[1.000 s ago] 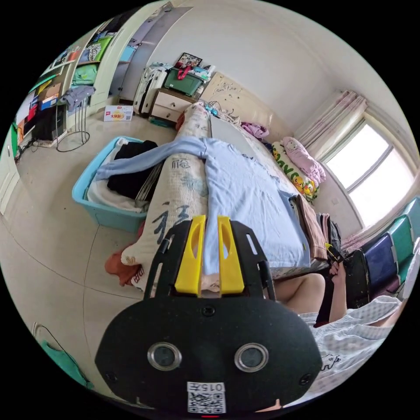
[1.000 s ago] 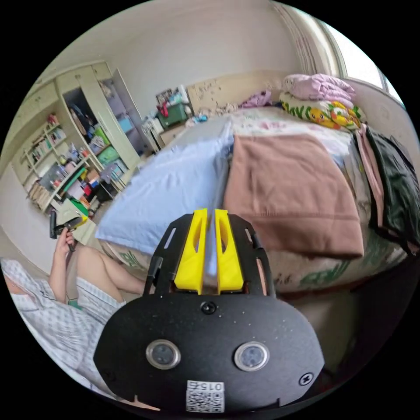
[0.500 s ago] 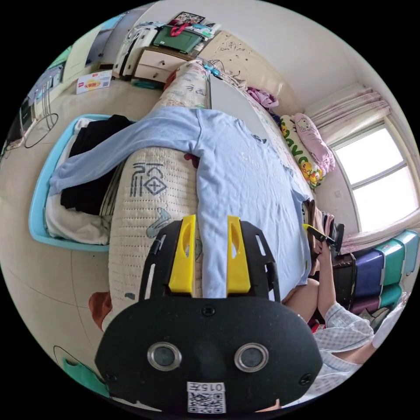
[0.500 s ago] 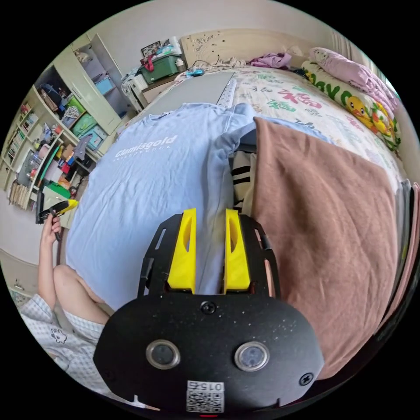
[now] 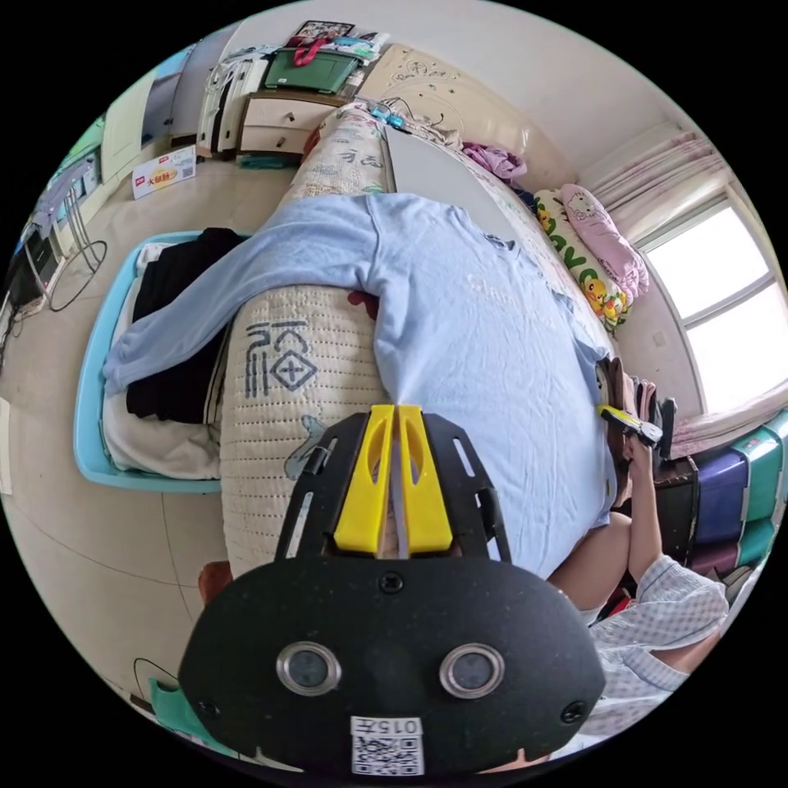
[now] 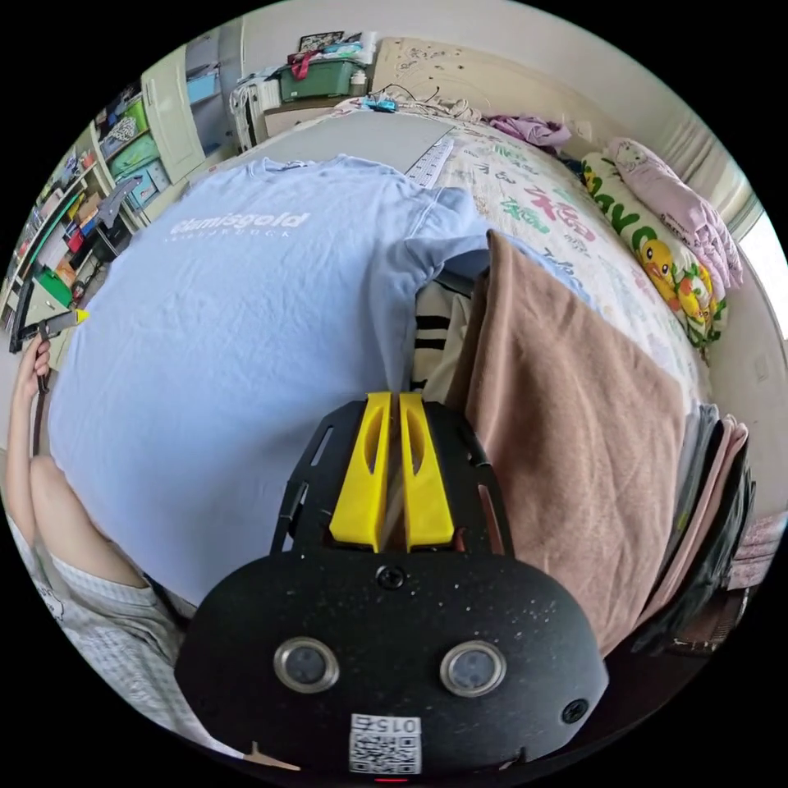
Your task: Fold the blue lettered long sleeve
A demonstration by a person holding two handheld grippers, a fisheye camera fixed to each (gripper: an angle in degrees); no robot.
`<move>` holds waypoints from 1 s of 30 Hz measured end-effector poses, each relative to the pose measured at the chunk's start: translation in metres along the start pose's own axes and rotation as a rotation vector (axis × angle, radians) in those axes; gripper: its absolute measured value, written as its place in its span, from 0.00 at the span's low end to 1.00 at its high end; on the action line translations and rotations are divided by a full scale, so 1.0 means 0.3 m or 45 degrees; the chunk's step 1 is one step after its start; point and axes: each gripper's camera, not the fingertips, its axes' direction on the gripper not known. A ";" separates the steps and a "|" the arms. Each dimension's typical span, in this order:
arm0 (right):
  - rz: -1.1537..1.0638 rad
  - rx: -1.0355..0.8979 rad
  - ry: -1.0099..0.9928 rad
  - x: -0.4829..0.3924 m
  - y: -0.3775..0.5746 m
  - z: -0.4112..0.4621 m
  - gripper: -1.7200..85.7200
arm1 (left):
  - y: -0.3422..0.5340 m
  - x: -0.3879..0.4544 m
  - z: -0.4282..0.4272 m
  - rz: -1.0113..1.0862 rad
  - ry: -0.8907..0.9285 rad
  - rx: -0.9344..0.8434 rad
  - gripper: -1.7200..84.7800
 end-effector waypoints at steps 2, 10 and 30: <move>0.013 -0.027 -0.032 0.019 -0.001 0.052 0.03 | -0.005 0.002 0.023 0.008 -0.016 -0.022 0.01; -0.039 -0.026 0.076 0.008 0.008 0.098 0.07 | -0.015 0.052 0.061 0.041 -0.115 -0.043 0.04; 0.249 0.239 -0.247 0.312 -0.072 0.008 0.13 | -0.067 0.081 0.100 -0.150 0.070 0.305 0.12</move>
